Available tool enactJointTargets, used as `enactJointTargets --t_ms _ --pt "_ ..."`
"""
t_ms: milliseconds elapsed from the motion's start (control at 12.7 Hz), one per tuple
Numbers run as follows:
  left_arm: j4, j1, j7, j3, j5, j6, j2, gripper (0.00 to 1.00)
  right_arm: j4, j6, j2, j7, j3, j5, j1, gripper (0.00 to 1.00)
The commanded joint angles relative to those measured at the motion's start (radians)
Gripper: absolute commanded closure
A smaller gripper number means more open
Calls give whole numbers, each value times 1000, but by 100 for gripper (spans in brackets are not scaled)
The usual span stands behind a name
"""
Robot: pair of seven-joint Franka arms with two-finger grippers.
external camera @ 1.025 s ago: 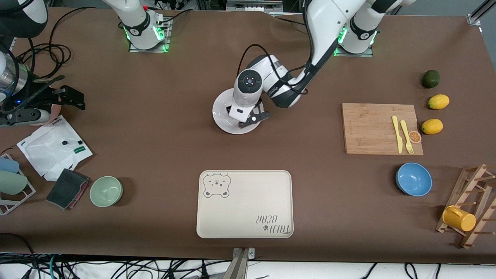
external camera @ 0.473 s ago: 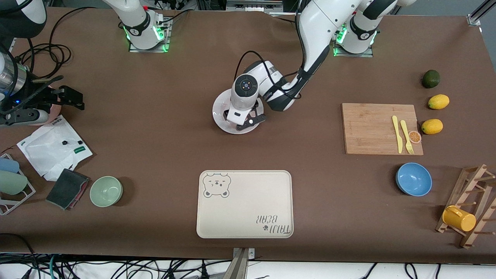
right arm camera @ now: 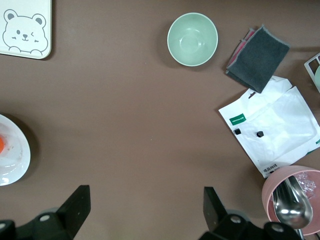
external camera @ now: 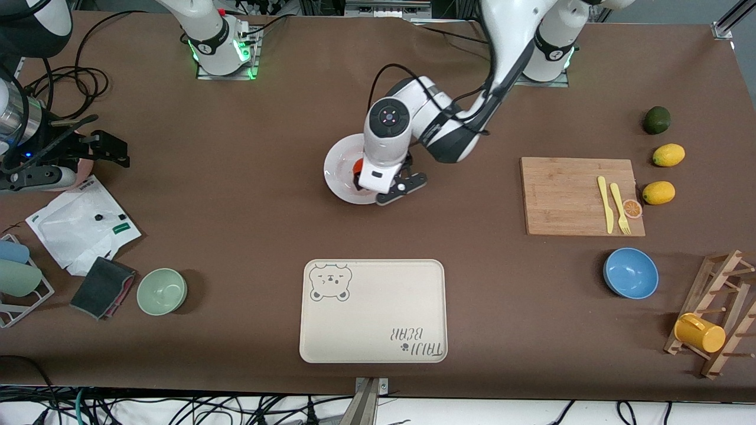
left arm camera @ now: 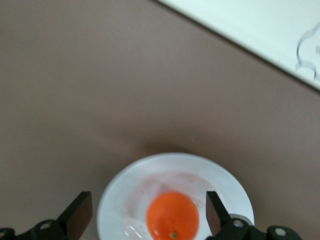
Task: Place orange and plate with both arms
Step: 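Lower the orange onto the plate and open the left gripper, then withdraw the left gripper while the right gripper reaches the plate rim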
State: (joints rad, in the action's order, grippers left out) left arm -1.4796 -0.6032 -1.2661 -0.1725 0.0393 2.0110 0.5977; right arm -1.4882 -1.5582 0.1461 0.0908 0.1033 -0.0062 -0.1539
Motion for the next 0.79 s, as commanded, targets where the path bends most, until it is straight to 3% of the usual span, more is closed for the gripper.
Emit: enactJointTargets --t_ms 0,237,473,710 --pt "-25 89 200 15 28 -93 -100 0 16 14 9 9 -7 2 -1 0" --pt "-24 236 506 13 25 -222 -194 0 -9 40 32 7 -40 17 -6 0" --pt "-24 356 825 13 24 -355 -312 0 -12 37 79 7 -53 100 -7 0" --pt "-21 469 1033 13 -4 -443 -400 0 -148 -93 76 9 -79 220 -19 0"
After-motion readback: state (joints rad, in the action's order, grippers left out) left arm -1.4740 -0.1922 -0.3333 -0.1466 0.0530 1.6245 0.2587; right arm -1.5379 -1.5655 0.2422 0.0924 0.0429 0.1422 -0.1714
